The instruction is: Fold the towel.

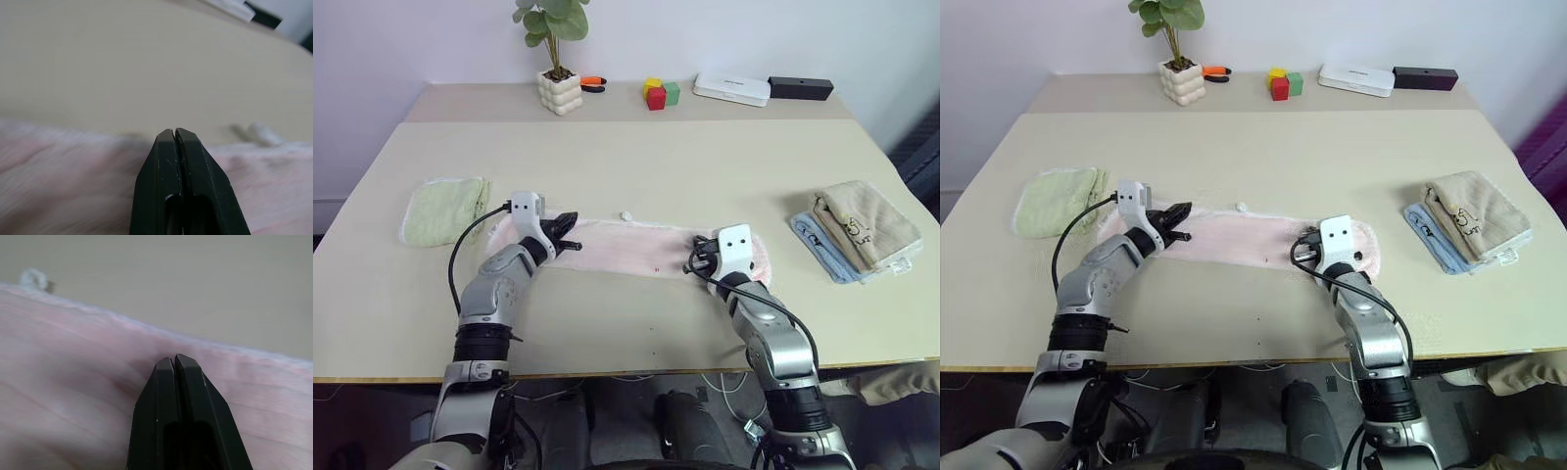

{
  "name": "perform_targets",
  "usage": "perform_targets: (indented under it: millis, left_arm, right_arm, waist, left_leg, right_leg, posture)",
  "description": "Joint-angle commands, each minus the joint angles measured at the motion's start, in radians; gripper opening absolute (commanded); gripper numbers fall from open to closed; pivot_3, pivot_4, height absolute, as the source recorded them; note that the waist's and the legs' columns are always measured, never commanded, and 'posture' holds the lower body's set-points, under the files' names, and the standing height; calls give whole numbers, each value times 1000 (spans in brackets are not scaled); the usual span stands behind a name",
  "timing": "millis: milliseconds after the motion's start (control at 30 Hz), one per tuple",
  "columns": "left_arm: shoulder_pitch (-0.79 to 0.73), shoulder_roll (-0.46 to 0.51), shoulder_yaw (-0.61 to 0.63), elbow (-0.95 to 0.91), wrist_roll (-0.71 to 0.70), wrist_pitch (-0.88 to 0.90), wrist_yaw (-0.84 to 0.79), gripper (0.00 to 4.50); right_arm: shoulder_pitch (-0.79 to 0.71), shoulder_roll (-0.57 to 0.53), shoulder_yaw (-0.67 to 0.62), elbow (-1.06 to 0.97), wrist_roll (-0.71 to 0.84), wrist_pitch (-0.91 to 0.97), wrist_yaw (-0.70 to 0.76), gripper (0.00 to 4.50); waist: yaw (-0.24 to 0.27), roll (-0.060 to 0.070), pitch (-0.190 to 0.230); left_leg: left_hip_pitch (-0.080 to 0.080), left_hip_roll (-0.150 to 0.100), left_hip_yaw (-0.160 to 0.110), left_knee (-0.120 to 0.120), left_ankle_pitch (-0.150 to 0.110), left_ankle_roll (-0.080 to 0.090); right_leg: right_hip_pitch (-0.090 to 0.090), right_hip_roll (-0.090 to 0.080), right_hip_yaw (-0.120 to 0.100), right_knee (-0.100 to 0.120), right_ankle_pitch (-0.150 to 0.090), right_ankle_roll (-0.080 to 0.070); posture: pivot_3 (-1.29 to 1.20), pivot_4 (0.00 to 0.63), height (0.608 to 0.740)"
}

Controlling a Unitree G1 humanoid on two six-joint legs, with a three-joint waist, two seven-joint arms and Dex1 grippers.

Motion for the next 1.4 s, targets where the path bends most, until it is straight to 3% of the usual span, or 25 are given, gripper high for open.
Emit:
perform_targets:
  millis: [33,433,700,900,933,1033,1233,1267,1400]
  left_arm:
    - [5,22,10,-6,5,-33,-18,0]
    - [3,102,52,30,0,-63,-47,0]
    - [-16,123,70,44,-17,-55,-74,0]
    - [-15,153,40,-39,-47,-8,-153,0]
    - [-16,149,52,-59,-79,14,-168,250]
    - [-14,161,45,-126,-116,45,-220,1332]
    - [-28,250,23,-203,-142,73,-350,4473]
    - [-25,283,12,-206,-144,68,-406,4500]
    - [-22,374,-14,-186,-153,66,-561,4500]
  right_arm:
    - [34,-49,-34,32,-26,-67,13,39]
    - [88,-249,-129,60,-21,-223,133,39]
    - [71,-318,-175,93,-18,-295,187,39]
    - [-7,-281,-218,3,142,-172,237,39]
    - [-20,-272,-226,-24,196,-139,259,11]
    - [-43,-270,-239,-72,282,-81,304,840]
    - [38,-333,-293,-155,423,36,415,3869]
    - [68,-359,-303,-186,455,61,448,4432]
    - [167,-478,-316,-263,462,77,558,4477]
  waist:
    - [1,0,0]
    - [1,0,0]
    - [0,0,0]
    - [-1,-1,0]
    - [-1,-1,0]
    - [2,0,0]
    - [3,0,0]
    - [2,0,0]
    - [-1,0,0]
  left_leg:
    - [0,0,0,0,0,0]
    - [0,0,0,0,0,0]
    - [1,0,0,0,0,0]
    - [1,0,0,0,0,0]
    - [1,0,0,0,0,0]
    - [0,0,0,0,0,0]
    - [0,0,0,0,0,0]
    - [0,0,0,0,0,0]
    - [1,0,0,-1,0,0]
  right_leg:
    - [0,0,0,0,0,0]
    - [1,0,0,-1,0,0]
    - [1,0,0,-1,0,0]
    - [1,0,0,-1,0,0]
    - [1,0,0,-1,0,0]
    - [1,0,0,-1,0,0]
    - [1,0,0,-1,0,0]
    - [1,0,0,-1,0,0]
    - [1,0,0,-1,0,0]
  posture:
    - [0,150,740]
    - [0,150,740]
    - [0,150,740]
    - [0,150,740]
    - [0,150,740]
    - [0,150,740]
    - [0,150,740]
    - [0,150,740]
    - [0,150,740]
